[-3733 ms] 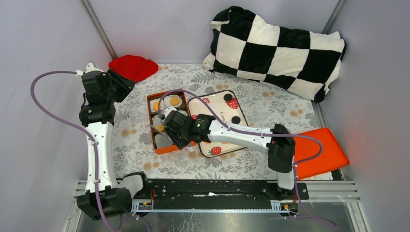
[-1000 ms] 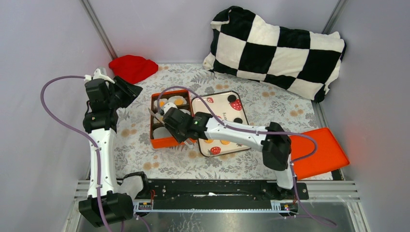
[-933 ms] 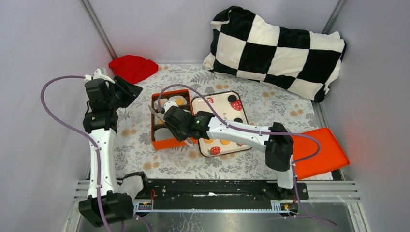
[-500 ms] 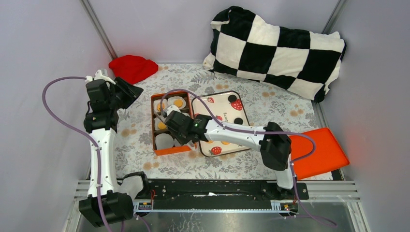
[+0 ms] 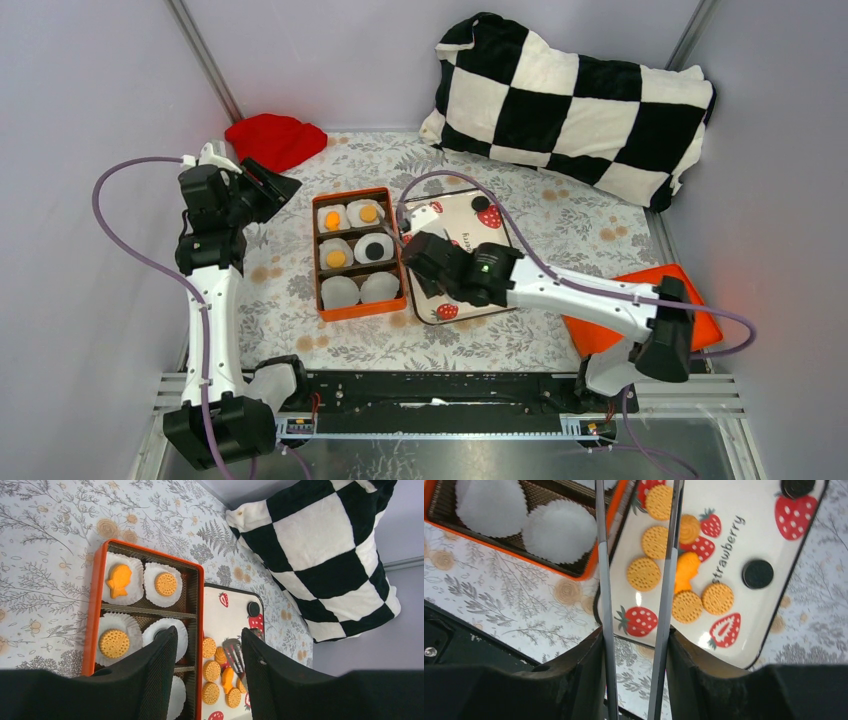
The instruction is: Pack the cookies
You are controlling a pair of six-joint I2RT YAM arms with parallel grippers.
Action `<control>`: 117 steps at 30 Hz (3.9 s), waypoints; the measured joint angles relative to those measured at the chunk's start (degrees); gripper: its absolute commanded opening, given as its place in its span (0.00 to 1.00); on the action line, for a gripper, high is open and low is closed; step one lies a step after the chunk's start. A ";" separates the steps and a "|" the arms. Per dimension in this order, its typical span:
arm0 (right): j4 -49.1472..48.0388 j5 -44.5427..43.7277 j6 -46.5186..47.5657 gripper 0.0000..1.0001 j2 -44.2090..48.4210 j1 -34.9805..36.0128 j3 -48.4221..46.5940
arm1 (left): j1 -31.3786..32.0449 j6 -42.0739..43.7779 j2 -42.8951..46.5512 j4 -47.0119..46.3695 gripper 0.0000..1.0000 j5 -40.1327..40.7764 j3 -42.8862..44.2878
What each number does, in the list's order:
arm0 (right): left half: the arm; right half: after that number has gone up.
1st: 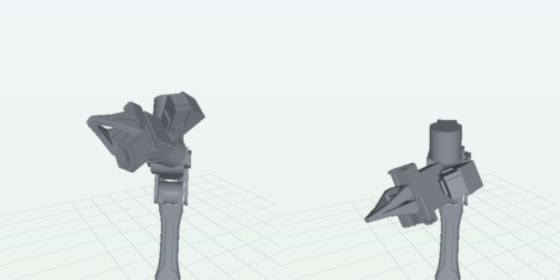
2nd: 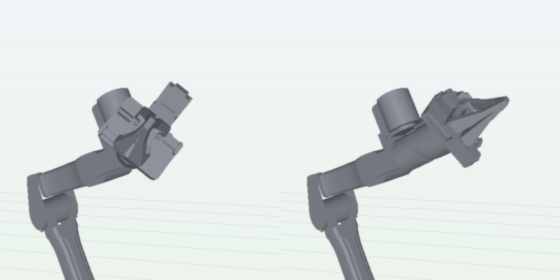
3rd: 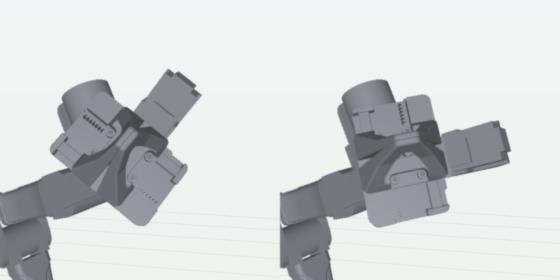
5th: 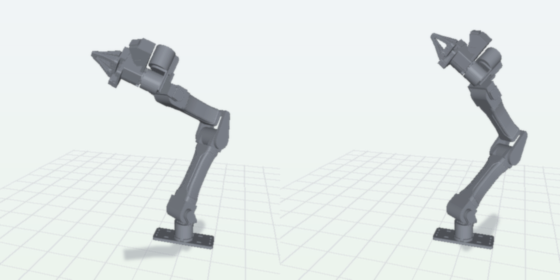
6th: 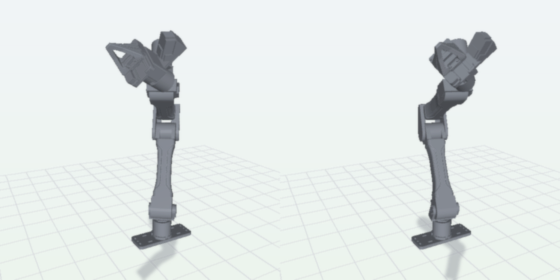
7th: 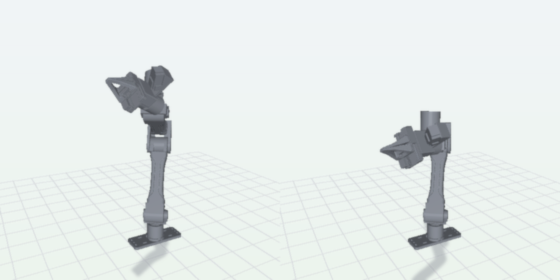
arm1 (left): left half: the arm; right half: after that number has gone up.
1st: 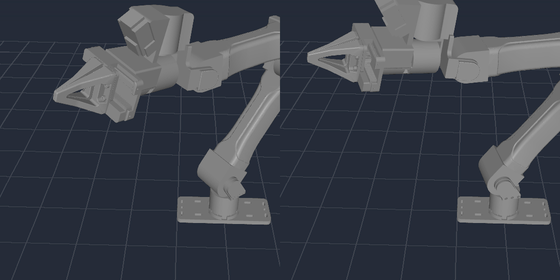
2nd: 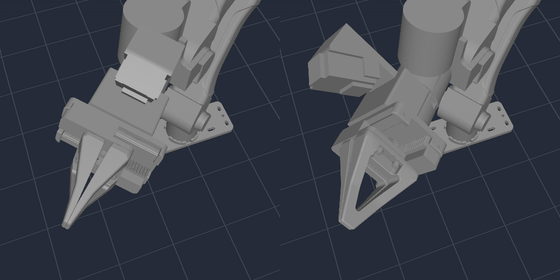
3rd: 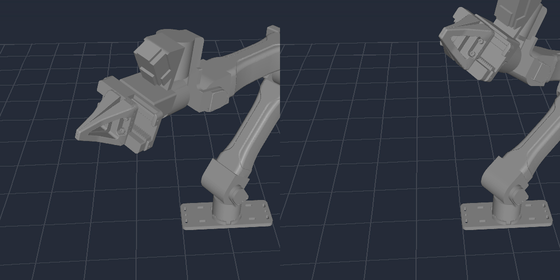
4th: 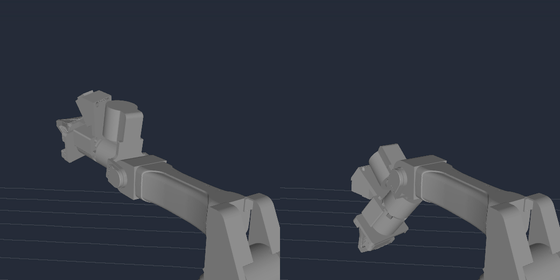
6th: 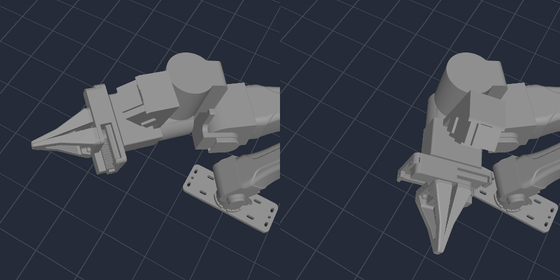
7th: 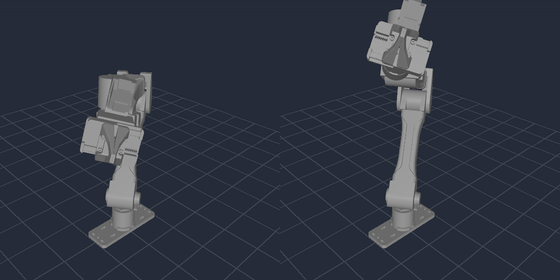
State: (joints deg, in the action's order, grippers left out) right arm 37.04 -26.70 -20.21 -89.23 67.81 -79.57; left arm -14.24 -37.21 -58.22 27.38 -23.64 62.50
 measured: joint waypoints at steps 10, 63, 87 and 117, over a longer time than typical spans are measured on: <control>3.85 -1.09 -6.10 0.47 4.79 -0.04 12.72 | 0.35 -0.87 0.00 -1.25 0.56 -2.12 -0.33; 1.36 9.75 -5.03 0.38 -2.21 -5.64 13.14 | 0.37 -1.27 0.37 -1.25 0.55 -3.32 -1.99; 5.07 6.69 -1.22 0.00 2.67 -3.96 -0.76 | 0.37 -1.29 -1.31 -0.74 0.52 -1.60 -0.92; 7.45 7.23 -4.68 0.49 -3.52 9.07 2.10 | 0.37 -1.27 -0.94 -0.70 0.56 -2.10 -0.20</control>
State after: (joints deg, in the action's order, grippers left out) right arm 44.49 -19.46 -24.88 -92.75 76.88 -77.47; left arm -13.87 -38.48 -59.16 26.68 -25.74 62.30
